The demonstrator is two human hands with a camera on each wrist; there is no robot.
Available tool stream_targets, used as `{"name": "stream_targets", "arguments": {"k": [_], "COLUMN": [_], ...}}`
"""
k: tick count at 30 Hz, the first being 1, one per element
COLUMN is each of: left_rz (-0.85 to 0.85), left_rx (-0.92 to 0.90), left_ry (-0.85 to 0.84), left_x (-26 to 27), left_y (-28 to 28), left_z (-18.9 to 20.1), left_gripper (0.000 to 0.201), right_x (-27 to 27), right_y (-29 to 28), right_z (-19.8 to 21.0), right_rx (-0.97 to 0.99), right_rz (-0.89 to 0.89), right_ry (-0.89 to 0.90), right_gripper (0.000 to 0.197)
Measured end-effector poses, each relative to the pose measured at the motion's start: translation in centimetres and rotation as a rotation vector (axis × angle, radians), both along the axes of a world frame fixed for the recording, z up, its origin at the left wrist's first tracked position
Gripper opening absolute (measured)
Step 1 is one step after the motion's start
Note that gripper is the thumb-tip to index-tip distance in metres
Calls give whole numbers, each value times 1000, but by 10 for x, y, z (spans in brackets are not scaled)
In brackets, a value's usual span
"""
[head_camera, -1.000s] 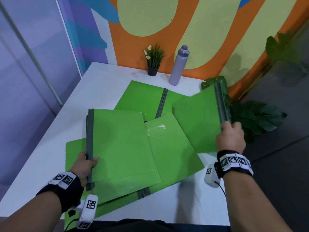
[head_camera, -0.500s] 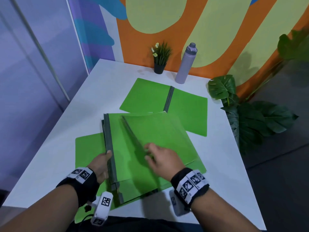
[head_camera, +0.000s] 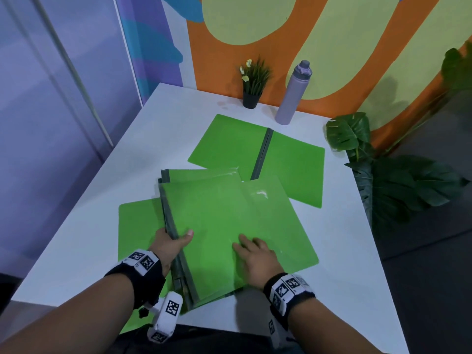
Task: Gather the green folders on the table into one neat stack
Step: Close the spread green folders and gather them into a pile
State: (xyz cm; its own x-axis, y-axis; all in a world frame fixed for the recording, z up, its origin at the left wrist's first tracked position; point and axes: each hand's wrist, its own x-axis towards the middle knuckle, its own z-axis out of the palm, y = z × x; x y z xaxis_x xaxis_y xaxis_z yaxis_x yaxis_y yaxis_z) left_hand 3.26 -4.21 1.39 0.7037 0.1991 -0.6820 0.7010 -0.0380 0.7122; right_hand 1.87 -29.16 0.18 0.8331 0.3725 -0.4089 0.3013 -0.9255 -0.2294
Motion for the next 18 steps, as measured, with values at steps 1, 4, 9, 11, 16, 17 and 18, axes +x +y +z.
{"name": "stream_targets", "arguments": {"k": [1, 4, 9, 11, 16, 17, 18], "left_rz": [-13, -9, -84, -183, -430, -504, -585], "left_rx": [39, 36, -145, -132, 265, 411, 553], "left_ry": [19, -21, -251, -291, -187, -145, -86], "left_x": [0, 1, -2, -3, 11, 12, 13], "left_y": [1, 7, -7, -20, -38, -35, -28], "left_z": [0, -2, 26, 40, 36, 26, 13], "left_gripper": [98, 84, 79, 76, 65, 65, 68], "right_x": [0, 11, 38, 39, 43, 43, 43], "right_y": [0, -9, -46, -54, -74, -77, -80], "right_z": [0, 9, 44, 63, 78, 76, 76], "right_rx": [40, 157, 506, 702, 875, 876, 868], "right_rz": [26, -85, -772, -880, -1096, -1118, -1130], "right_ry": [-19, -101, 106, 182, 3, -13, -25], "right_gripper": [62, 53, 73, 71, 53, 53, 52]}}
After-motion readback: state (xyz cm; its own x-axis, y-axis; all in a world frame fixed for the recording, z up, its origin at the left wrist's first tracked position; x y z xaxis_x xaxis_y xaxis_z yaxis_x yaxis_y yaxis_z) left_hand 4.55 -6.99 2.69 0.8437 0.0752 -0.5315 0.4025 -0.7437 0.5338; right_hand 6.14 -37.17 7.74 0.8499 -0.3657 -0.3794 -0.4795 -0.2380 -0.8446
